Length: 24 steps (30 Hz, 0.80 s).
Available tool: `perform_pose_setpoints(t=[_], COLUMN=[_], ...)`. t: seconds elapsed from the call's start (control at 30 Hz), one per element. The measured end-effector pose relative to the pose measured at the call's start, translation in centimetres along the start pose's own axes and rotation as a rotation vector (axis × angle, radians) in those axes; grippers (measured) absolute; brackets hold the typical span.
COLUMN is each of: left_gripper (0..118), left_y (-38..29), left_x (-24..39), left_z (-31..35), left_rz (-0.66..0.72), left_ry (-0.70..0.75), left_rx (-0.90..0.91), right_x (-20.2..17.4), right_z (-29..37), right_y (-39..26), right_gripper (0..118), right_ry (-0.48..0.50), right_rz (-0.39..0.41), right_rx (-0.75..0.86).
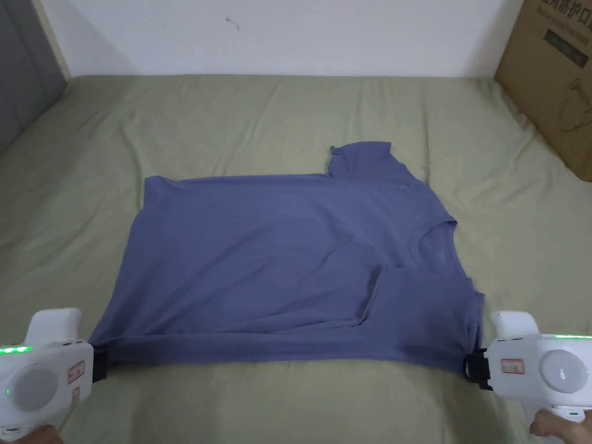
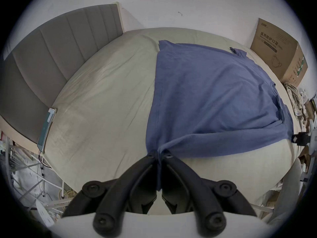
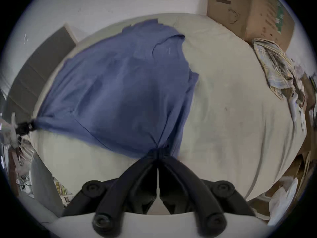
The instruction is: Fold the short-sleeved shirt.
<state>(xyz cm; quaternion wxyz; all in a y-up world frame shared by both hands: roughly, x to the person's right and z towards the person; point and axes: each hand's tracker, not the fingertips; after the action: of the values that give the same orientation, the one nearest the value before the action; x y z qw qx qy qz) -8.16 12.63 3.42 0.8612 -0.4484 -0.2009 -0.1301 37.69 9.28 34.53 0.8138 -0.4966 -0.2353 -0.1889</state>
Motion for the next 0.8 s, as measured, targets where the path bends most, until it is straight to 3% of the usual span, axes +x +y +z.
perform_pose_setpoints(t=[0.1, 0.33, 0.47, 0.8], left_gripper=[2, 2, 2, 5], left_y=[0.4, 2.0, 4.8, 12.8], left_x=[0.0, 0.1, 0.2, 2.6], left_z=[0.4, 1.7, 2.4, -3.8], left_rz=[-0.004, 0.001, 0.009, -0.016], left_ry=[-0.002, -0.012, -0.023, 0.009], left_rx=[0.001, 0.023, 0.036, 0.002], right_x=[0.4, 0.9, 1.5, 0.7], right_z=[1.2, 4.1, 5.4, 1.0], right_y=[0.5, 1.6, 4.4, 14.7], right_gripper=[1, 1, 1, 1], right_ry=[0.065, 0.075, 0.108, 0.041], right_rz=[-0.085, -0.095, -0.141, -0.136], right_rx=[0.045, 0.091, 0.133, 0.084])
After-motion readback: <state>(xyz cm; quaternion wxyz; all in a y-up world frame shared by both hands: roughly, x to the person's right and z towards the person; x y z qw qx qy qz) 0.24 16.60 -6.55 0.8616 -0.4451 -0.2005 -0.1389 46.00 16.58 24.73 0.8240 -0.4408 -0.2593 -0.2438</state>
